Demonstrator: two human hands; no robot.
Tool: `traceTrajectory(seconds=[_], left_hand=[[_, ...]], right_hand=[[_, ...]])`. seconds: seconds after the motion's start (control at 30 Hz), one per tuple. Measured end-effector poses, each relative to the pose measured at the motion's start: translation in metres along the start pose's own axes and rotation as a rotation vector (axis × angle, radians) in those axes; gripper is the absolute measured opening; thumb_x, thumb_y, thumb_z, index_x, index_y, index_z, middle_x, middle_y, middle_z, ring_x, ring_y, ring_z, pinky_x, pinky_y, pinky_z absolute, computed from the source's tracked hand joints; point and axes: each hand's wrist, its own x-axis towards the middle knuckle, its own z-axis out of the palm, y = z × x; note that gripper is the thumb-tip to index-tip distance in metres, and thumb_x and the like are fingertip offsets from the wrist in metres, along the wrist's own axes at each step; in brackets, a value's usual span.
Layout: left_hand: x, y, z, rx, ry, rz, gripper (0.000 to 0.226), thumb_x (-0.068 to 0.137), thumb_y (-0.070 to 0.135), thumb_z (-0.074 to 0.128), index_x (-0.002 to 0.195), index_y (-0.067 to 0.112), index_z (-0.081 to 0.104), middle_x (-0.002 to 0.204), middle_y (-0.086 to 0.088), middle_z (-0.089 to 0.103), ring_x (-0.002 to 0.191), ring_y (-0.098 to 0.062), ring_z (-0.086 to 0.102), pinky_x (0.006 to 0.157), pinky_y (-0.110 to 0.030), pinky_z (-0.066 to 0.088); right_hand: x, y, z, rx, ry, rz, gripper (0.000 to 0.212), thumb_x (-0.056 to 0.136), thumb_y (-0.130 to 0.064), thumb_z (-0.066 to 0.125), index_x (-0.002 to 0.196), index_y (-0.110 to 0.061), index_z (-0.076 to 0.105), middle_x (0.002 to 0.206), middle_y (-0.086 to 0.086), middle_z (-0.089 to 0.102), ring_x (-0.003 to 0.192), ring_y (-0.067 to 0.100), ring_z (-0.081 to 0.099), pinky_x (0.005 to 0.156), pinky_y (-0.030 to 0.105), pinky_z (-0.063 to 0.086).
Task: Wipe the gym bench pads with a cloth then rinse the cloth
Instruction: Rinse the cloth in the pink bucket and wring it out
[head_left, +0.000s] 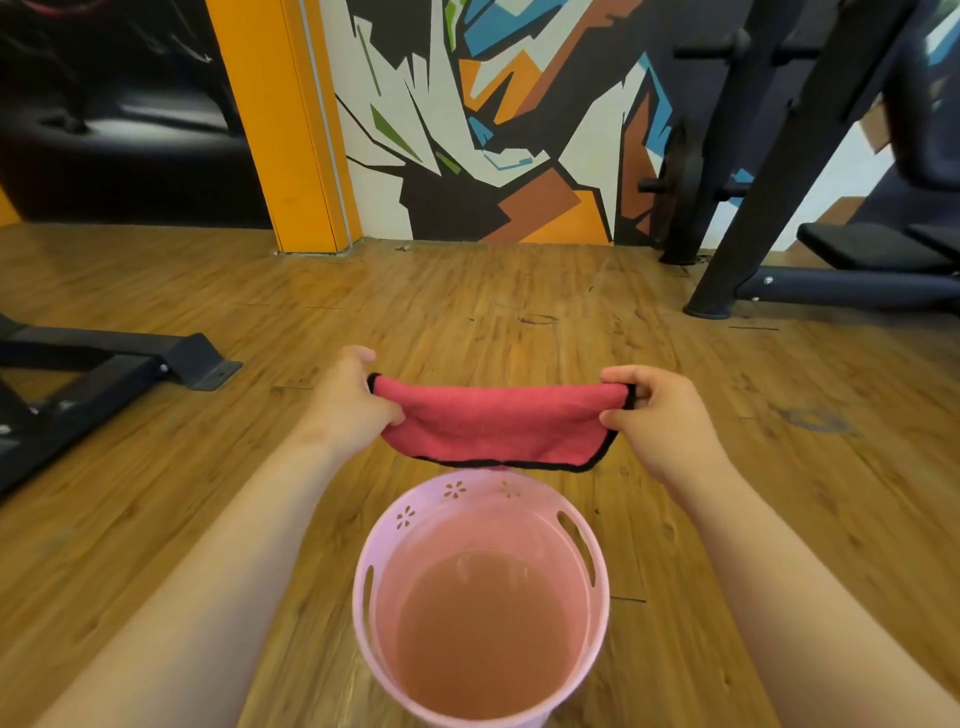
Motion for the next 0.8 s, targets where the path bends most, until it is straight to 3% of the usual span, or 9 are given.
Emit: traceTrajectory(seconds=[0.1, 0.17, 0.23, 0.3, 0.37, 0.43, 0.53, 0.6, 0.8], left_hand=[[-0.002, 0.000, -0.003, 0.130, -0.009, 0.132, 0.031, 0.076, -0.007, 0.072, 0.101, 0.011, 0.066, 0.099, -0.008, 0.067, 0.089, -0.022, 0.060, 0.068, -0.024, 0.043], [-0.005, 0.002, -0.006, 0.208, 0.027, 0.187, 0.013, 0.076, 0.002, 0.075, 0.079, 0.014, 0.068, 0.078, -0.001, 0.065, 0.071, -0.017, 0.056, 0.056, -0.024, 0.037], [-0.007, 0.003, -0.008, 0.217, 0.047, 0.196, 0.010, 0.078, 0.010, 0.076, 0.072, 0.011, 0.067, 0.069, 0.002, 0.059, 0.064, -0.017, 0.051, 0.052, -0.026, 0.035], [-0.007, 0.003, -0.008, 0.123, 0.016, 0.156, 0.014, 0.081, 0.013, 0.074, 0.075, 0.003, 0.067, 0.071, -0.003, 0.058, 0.066, -0.019, 0.050, 0.056, -0.028, 0.035], [-0.007, 0.003, -0.008, -0.080, -0.051, 0.060, 0.014, 0.084, 0.013, 0.070, 0.080, 0.002, 0.063, 0.076, -0.007, 0.057, 0.073, -0.019, 0.051, 0.066, -0.031, 0.038], [-0.008, 0.002, -0.006, -0.202, -0.098, -0.018, 0.009, 0.089, 0.015, 0.066, 0.086, 0.009, 0.059, 0.079, -0.007, 0.058, 0.078, -0.020, 0.055, 0.070, -0.030, 0.045], [-0.011, 0.002, -0.002, -0.165, -0.111, -0.039, 0.009, 0.093, 0.016, 0.061, 0.093, 0.011, 0.054, 0.079, -0.003, 0.060, 0.074, -0.018, 0.061, 0.060, -0.030, 0.054], [-0.011, 0.004, 0.001, -0.147, -0.102, -0.017, 0.010, 0.092, 0.015, 0.061, 0.092, 0.011, 0.052, 0.078, -0.003, 0.058, 0.071, -0.017, 0.059, 0.058, -0.031, 0.053], [-0.014, 0.010, 0.002, -0.176, -0.158, -0.008, 0.019, 0.088, 0.009, 0.067, 0.098, 0.009, 0.052, 0.084, -0.011, 0.061, 0.074, -0.021, 0.061, 0.061, -0.031, 0.050]], right_hand=[[-0.001, 0.001, 0.001, -0.223, 0.080, -0.062, 0.037, 0.084, 0.000, 0.064, 0.117, -0.015, 0.066, 0.102, -0.002, 0.062, 0.091, 0.015, 0.057, 0.061, 0.007, 0.039], [-0.002, 0.003, 0.002, -0.392, 0.128, -0.097, 0.023, 0.087, -0.010, 0.064, 0.108, -0.018, 0.070, 0.107, 0.002, 0.059, 0.104, 0.023, 0.054, 0.076, 0.024, 0.044], [-0.003, 0.004, 0.002, -0.479, 0.146, -0.115, 0.010, 0.089, -0.017, 0.062, 0.096, -0.019, 0.069, 0.103, 0.001, 0.047, 0.109, 0.025, 0.044, 0.081, 0.029, 0.037], [-0.002, 0.002, 0.001, -0.353, 0.100, -0.048, 0.008, 0.091, -0.019, 0.057, 0.087, -0.015, 0.064, 0.094, 0.001, 0.047, 0.095, 0.021, 0.046, 0.073, 0.029, 0.035], [-0.002, -0.002, 0.002, -0.049, 0.023, 0.091, 0.013, 0.092, -0.018, 0.052, 0.084, -0.011, 0.059, 0.080, 0.005, 0.055, 0.078, 0.023, 0.053, 0.066, 0.033, 0.040], [-0.002, -0.004, 0.004, 0.115, 0.008, 0.161, 0.013, 0.092, -0.018, 0.049, 0.082, -0.013, 0.056, 0.077, 0.010, 0.057, 0.077, 0.032, 0.058, 0.073, 0.040, 0.049], [-0.006, -0.008, 0.005, 0.134, -0.007, 0.179, 0.012, 0.094, -0.017, 0.048, 0.092, -0.009, 0.057, 0.081, 0.013, 0.061, 0.078, 0.032, 0.062, 0.078, 0.055, 0.055], [-0.006, -0.009, 0.006, 0.174, -0.025, 0.203, 0.013, 0.095, -0.015, 0.049, 0.098, -0.005, 0.058, 0.079, 0.011, 0.059, 0.073, 0.026, 0.059, 0.076, 0.055, 0.055], [-0.006, -0.011, 0.007, 0.226, -0.102, 0.248, 0.011, 0.089, 0.000, 0.056, 0.086, -0.010, 0.059, 0.077, 0.011, 0.063, 0.069, 0.022, 0.062, 0.079, 0.051, 0.056]])
